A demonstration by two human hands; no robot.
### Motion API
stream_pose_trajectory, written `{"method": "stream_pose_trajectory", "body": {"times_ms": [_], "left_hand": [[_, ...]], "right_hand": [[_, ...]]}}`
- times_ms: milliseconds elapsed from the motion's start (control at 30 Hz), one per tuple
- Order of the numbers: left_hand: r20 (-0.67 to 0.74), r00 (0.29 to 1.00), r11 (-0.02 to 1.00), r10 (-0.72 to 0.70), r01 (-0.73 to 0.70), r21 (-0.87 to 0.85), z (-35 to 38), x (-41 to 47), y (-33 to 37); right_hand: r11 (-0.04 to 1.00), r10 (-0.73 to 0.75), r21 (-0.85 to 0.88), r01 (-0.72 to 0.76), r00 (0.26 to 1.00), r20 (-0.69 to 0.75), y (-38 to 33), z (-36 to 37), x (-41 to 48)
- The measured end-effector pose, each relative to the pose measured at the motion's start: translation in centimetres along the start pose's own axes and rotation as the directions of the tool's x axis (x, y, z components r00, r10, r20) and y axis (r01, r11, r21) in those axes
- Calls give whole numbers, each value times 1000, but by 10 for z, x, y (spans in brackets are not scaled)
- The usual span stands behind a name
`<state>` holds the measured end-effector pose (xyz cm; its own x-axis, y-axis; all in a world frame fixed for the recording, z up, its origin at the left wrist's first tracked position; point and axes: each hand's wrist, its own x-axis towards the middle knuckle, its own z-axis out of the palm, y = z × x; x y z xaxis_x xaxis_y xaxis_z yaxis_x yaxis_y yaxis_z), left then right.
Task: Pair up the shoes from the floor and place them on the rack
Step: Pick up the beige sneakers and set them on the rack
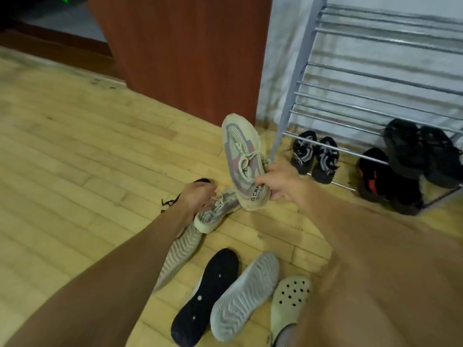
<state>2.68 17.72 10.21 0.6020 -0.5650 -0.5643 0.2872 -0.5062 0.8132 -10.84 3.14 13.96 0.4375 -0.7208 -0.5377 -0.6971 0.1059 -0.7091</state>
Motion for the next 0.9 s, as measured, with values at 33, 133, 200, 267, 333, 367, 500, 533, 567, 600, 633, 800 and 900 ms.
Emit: {"method": "stream_pose_trajectory", "body": {"times_ms": [33,133,200,267,333,367,500,533,567,600,633,800,900], "left_hand": [[-49,999,999,-9,11,36,-3,14,-15],[-136,987,954,86,-42,298,-7,52,-53],[-95,992,890,85,-33,454,-3,69,-64],[-51,998,804,23,12,594,5,85,-71],[-43,997,699,-58,72,711,13,99,-77],[-46,996,645,-82,89,759,17,107,-81],[-113,985,403,-129,157,902,34,123,-82],[-144,979,383,-146,190,904,38,127,-82],[-179,970,381,-166,230,895,41,130,-83],[-202,964,391,-175,256,884,44,133,-85],[-214,961,400,-174,268,876,45,136,-90],[-198,968,429,-155,246,869,49,135,-107],[-190,971,491,-143,236,838,50,132,-105]], "right_hand": [[1000,28,-3,-28,1000,3,12,9,11],[997,71,-39,-71,997,11,46,27,37],[993,82,-84,-79,996,36,61,28,51],[991,82,-112,-79,996,27,69,22,61],[989,75,-128,-72,997,18,74,13,68],[988,68,-141,-66,998,9,76,9,72],[983,77,-171,-73,997,18,90,-2,84],[982,98,-162,-93,995,22,94,-4,86],[981,114,-158,-109,993,22,97,-5,87],[980,123,-160,-118,992,24,100,-7,88],[979,125,-163,-119,992,27,103,-9,88],[983,128,-134,-123,991,29,109,-21,85],[985,146,-97,-143,989,35,108,-25,85]]}}
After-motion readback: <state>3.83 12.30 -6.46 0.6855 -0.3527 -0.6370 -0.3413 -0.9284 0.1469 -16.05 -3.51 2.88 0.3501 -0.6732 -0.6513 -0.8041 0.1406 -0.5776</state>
